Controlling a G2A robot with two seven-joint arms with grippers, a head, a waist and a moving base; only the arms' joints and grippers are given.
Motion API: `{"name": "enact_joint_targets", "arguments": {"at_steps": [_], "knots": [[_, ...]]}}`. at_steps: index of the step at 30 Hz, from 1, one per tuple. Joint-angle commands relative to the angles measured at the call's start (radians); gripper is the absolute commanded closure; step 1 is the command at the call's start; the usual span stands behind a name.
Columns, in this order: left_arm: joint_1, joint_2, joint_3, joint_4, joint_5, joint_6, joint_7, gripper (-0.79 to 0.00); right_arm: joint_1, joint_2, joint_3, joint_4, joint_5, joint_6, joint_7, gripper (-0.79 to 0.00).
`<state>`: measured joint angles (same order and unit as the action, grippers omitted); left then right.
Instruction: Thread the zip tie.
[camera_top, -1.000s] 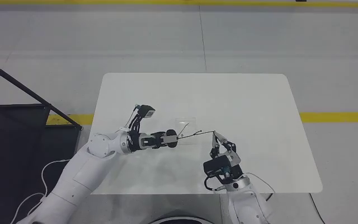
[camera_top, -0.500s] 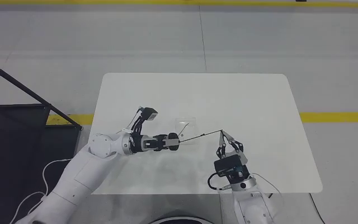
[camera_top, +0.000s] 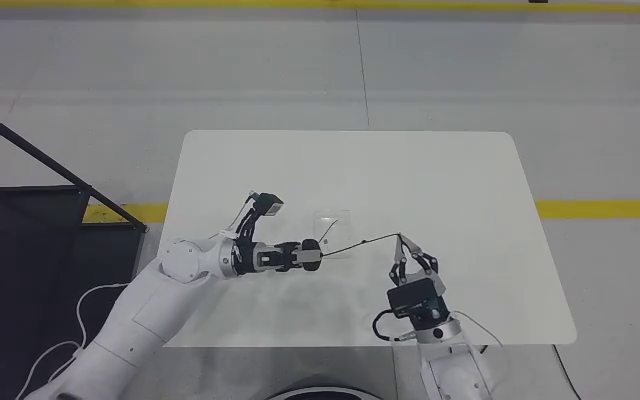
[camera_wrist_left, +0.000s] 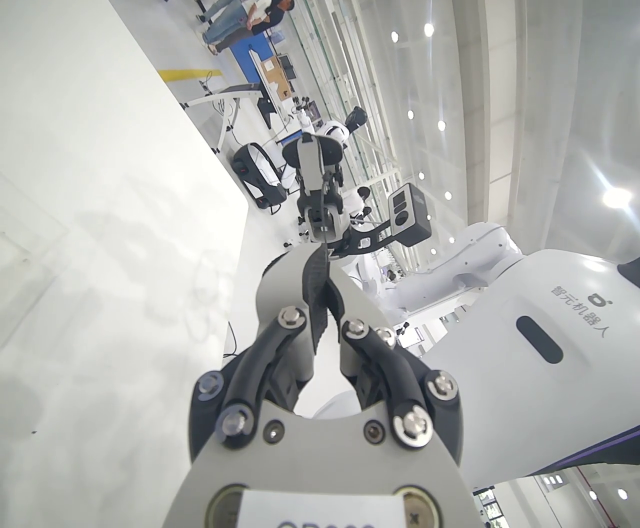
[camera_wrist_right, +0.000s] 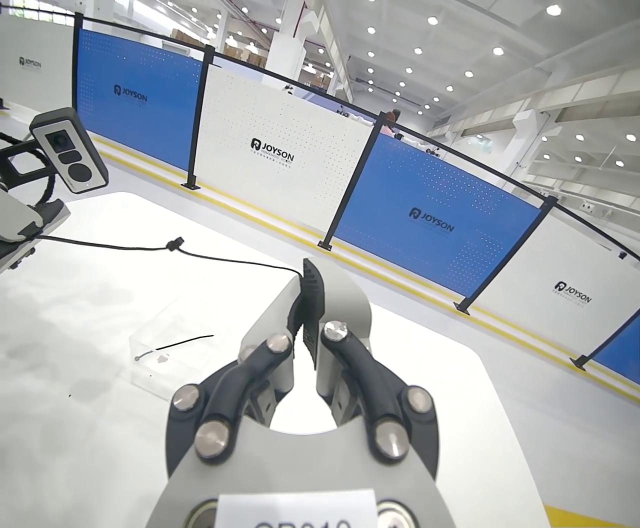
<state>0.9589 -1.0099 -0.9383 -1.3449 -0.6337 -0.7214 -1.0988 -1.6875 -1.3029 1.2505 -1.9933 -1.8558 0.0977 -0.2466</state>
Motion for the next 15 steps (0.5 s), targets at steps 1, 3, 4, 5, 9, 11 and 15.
{"name": "enact_joint_targets", "arguments": {"at_steps": [1,3,4,5,9,11,15], "knots": [[-0.001,0.001,0.002,-0.002,-0.004,-0.002,0.002,0.000,0.006,0.002,-0.005,0.000,-0.028,-0.025,0.007,0.000],[-0.001,0.000,0.006,-0.002,-0.014,-0.005,0.005,-0.323,0.011,0.003,-0.012,-0.003,-0.055,-0.042,0.024,0.000],[-0.003,0.000,0.007,-0.002,-0.016,-0.005,0.005,-0.739,0.014,0.003,-0.016,-0.005,-0.069,-0.049,0.032,0.000],[-0.005,0.000,0.010,-0.002,-0.015,-0.004,0.004,-0.785,0.016,0.003,-0.021,-0.008,-0.081,-0.055,0.038,0.000],[-0.009,0.000,0.013,0.002,-0.018,-0.008,0.008,-0.785,0.023,0.005,-0.032,-0.020,-0.118,-0.072,0.059,0.000],[-0.009,0.001,0.008,0.007,-0.022,-0.015,0.015,-0.785,0.025,0.005,-0.034,-0.029,-0.131,-0.080,0.074,0.000],[0.002,0.006,-0.015,0.016,-0.045,-0.029,0.029,-0.785,0.022,0.009,-0.026,-0.064,-0.168,-0.101,0.106,0.000]]}}
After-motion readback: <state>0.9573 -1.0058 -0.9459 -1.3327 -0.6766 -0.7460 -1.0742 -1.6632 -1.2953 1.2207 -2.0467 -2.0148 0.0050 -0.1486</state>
